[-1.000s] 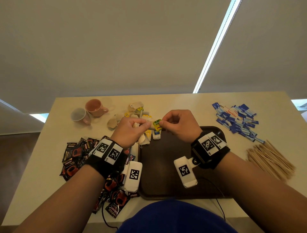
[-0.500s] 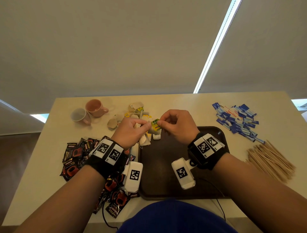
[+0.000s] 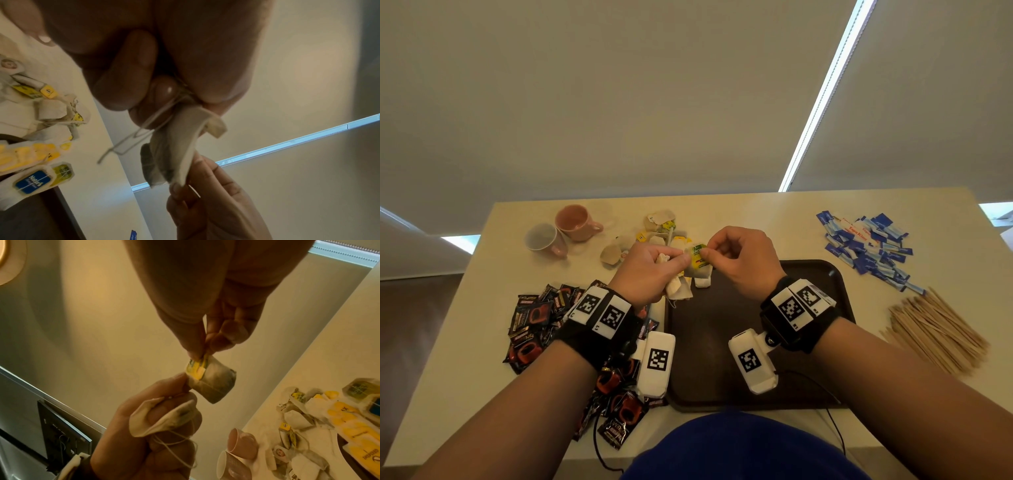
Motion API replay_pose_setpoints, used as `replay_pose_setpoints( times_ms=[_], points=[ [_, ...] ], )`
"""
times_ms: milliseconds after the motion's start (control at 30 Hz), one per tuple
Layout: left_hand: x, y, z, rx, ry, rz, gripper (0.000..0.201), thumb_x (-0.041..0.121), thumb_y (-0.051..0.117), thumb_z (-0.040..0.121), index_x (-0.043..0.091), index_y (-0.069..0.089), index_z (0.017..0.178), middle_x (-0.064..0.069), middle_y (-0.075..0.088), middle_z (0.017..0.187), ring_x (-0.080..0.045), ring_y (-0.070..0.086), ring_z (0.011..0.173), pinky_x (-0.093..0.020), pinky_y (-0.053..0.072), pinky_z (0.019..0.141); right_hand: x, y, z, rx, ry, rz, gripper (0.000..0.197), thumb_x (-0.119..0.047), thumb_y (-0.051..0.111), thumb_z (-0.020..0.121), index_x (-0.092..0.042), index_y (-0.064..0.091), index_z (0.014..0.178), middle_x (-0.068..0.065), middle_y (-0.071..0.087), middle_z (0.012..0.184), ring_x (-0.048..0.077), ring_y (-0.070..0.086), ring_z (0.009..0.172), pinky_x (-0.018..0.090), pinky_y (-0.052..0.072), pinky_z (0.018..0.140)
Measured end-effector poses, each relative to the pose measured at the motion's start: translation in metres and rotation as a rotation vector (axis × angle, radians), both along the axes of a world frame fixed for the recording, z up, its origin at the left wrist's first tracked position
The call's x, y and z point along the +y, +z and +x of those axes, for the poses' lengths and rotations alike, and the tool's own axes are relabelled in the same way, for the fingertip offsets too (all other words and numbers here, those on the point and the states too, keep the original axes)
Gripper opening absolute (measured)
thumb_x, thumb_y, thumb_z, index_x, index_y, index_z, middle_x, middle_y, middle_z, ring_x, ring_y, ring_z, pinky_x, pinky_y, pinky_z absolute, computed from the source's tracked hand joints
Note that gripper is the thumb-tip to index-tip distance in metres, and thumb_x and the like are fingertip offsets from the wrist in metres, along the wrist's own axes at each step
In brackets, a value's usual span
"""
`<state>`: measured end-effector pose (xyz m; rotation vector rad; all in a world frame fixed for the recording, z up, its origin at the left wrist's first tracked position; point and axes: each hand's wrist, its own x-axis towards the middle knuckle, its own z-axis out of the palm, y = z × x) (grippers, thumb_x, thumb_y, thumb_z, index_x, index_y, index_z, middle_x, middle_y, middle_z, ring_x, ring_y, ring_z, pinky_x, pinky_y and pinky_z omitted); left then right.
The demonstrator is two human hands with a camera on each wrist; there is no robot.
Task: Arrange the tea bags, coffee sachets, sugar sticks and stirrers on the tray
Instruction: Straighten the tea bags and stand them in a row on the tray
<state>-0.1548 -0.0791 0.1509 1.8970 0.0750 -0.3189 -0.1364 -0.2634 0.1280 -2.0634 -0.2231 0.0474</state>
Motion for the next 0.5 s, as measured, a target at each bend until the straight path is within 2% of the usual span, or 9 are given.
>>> replay_pose_setpoints(
  times_ms=[133,200,267,367,500],
  points=[
    [0.0012,-0.0008,0.0003,0.029,-0.004,-0.018,0.023,0.015,0.066,0.093,0.014,0.075,0.072,-0.031,0.06,0.073,-0.028,0.048,0.066,-0.039,0.035,0.064,-0.0003,-0.0001,-0.0002,0.045,-0.01,0.017,0.008,-0.023,0.075,0.086,-0.018,0.069,0.084,-0.001,0.07,0.072,0.008,0.064,0.06,0.021,0.054,0.059],
    [0.0006,-0.0015,0.0,0.036,0.001,-0.005,0.027,0.013,0.066,0.094,0.013,0.074,0.068,-0.02,0.056,0.065,-0.026,0.045,0.059,-0.031,0.033,0.055,0.0003,0.0009,-0.0009,0.064,-0.011,0.028,0.008,-0.022,0.075,0.087,-0.017,0.069,0.085,0.0,0.071,0.073,0.011,0.066,0.06,0.023,0.055,0.058],
    [-0.0008,-0.0014,-0.0007,0.061,0.013,-0.013,0.028,0.013,0.065,0.094,0.016,0.073,0.067,-0.008,0.05,0.054,-0.021,0.038,0.047,-0.022,0.026,0.042,0.0001,0.0014,-0.0005,0.058,-0.009,0.024,0.008,-0.021,0.075,0.087,-0.017,0.069,0.084,-0.001,0.07,0.072,0.01,0.065,0.059,0.021,0.054,0.057],
    [-0.0022,-0.0013,-0.001,0.058,0.016,-0.005,0.028,0.013,0.065,0.094,0.017,0.072,0.068,0.002,0.046,0.046,-0.013,0.034,0.038,-0.018,0.022,0.036,-0.0021,0.0015,0.002,0.021,-0.01,0.01,0.008,-0.019,0.075,0.086,-0.014,0.07,0.084,-0.002,0.069,0.072,0.009,0.064,0.06,0.019,0.054,0.059],
    [-0.0021,-0.0019,-0.001,0.045,0.013,-0.015,0.03,0.014,0.067,0.093,0.019,0.075,0.064,-0.01,0.053,0.058,-0.024,0.041,0.053,-0.027,0.028,0.047,-0.0037,0.0025,0.0042,-0.01,0.017,-0.012,0.009,-0.018,0.075,0.085,-0.018,0.068,0.082,-0.002,0.068,0.074,0.006,0.058,0.06,0.014,0.049,0.059]
  ],
)
